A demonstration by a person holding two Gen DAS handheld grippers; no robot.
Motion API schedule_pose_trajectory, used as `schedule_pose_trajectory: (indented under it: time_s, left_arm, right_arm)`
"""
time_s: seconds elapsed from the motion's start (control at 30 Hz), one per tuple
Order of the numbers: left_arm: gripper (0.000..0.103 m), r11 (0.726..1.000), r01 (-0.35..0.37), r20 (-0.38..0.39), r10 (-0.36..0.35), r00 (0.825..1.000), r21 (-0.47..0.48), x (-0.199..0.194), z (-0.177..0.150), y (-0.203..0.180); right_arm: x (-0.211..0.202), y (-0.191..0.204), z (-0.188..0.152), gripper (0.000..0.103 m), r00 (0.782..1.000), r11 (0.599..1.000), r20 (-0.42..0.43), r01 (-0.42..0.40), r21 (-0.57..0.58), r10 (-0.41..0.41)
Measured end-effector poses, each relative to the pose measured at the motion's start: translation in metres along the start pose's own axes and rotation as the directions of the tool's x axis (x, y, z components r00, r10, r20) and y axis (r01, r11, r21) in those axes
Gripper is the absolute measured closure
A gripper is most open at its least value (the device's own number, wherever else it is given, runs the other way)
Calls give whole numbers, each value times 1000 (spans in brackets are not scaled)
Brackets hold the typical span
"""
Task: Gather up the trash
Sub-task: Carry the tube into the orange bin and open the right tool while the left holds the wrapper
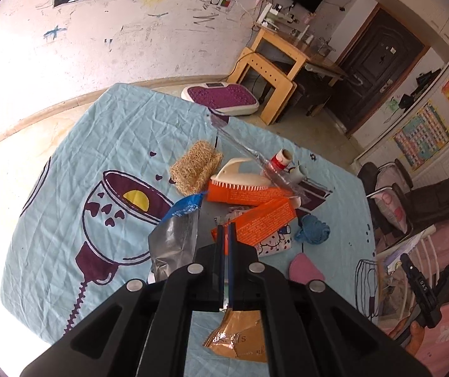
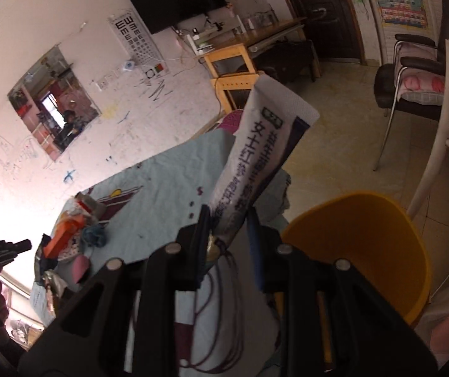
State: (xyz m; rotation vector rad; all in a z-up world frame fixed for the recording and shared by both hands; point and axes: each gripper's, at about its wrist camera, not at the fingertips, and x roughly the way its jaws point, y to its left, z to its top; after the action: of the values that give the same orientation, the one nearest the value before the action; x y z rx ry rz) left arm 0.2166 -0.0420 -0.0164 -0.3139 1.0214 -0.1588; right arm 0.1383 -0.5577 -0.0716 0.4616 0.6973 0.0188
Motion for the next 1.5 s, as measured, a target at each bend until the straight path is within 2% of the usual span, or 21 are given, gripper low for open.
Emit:
schedule_pose_trajectory:
  time_s: [0.1, 0.17, 0.2, 0.23, 0.27, 0.3, 0.33, 0.53, 0.6, 0.67, 0.77, 0.8, 0.83, 0.93, 1.03, 1.17, 1.33, 1.43, 1.5]
  left_arm:
    - [103, 998, -37, -35, 38, 999, 41, 11, 0, 2]
    - [100, 996, -53, -56, 57, 997, 70, 18, -4, 1]
    - [89, 994, -67, -60, 72, 996, 82, 21, -5, -1]
    - [65, 992, -79, -64, 85, 994, 93, 24, -6, -3]
    - [48, 992, -75, -67, 82, 994, 104, 26, -6, -5]
    - [21, 991, -69, -63, 76, 995, 114, 27, -5, -6]
    - [18, 990, -78, -44, 84, 996, 115, 26, -5, -7]
    - [18, 994, -92, -54, 95, 994, 55, 25, 3, 5]
    - [19, 992, -115, -38, 117, 992, 48, 19, 7, 10]
    - [25, 987, -152, -30, 154, 988, 52, 14, 12, 16]
    - [46, 975, -207, -64, 213, 975, 83, 18, 16, 24]
    - [59, 970, -222, -83, 230, 970, 94, 22, 16, 26]
    - [67, 967, -232, -98, 242, 965, 106, 26, 15, 28]
    - [72, 964, -241, -133, 255, 958, 114, 38, 13, 33]
    - [89, 964, -235, -155, 253, 955, 122, 44, 10, 36]
    - [93, 965, -218, -166, 241, 956, 144, 41, 6, 33]
    - [93, 953, -247, -159, 275, 948, 176, 39, 8, 34]
    - [100, 957, -235, -164, 263, 951, 170, 41, 7, 35]
    - [101, 967, -209, -161, 231, 960, 143, 39, 7, 36]
  right_arm:
    - [10, -16, -7, 81, 1000, 1000, -21, 10, 27, -9]
    - [18, -25, -11, 81, 999, 999, -34, 12, 44, -10]
    - [21, -29, -13, 81, 999, 999, -42, 9, 53, -7]
    - [24, -30, -12, 80, 999, 998, -48, 9, 59, -6]
    - [28, -32, -13, 81, 998, 998, -56, 9, 62, -6]
    - [31, -35, -13, 81, 998, 998, -64, 9, 64, -5]
    - [34, -37, -14, 80, 998, 998, -69, 12, 66, -8]
    - [40, -43, -15, 81, 997, 996, -75, 32, 87, -25]
    - [37, -48, -12, 81, 997, 995, -66, 47, 89, -41]
    - [36, -52, -10, 80, 996, 994, -57, 75, 83, -71]
    - [36, -54, -9, 80, 986, 986, -49, 160, 41, -158]
    - [38, -55, -10, 80, 981, 981, -49, 191, 22, -190]
    - [40, -56, -11, 80, 975, 976, -52, 216, 8, -215]
    - [49, -61, -16, 80, 963, 965, -74, 260, -12, -260]
    - [58, -66, -22, 80, 949, 955, -101, 296, -31, -298]
    - [65, -73, -27, 80, 932, 939, -115, 339, -54, -343]
    - [74, -79, -29, 80, 924, 934, -133, 353, -54, -357]
    - [81, -84, -31, 80, 919, 932, -154, 358, -54, -362]
    - [85, -85, -32, 80, 913, 928, -163, 368, -58, -373]
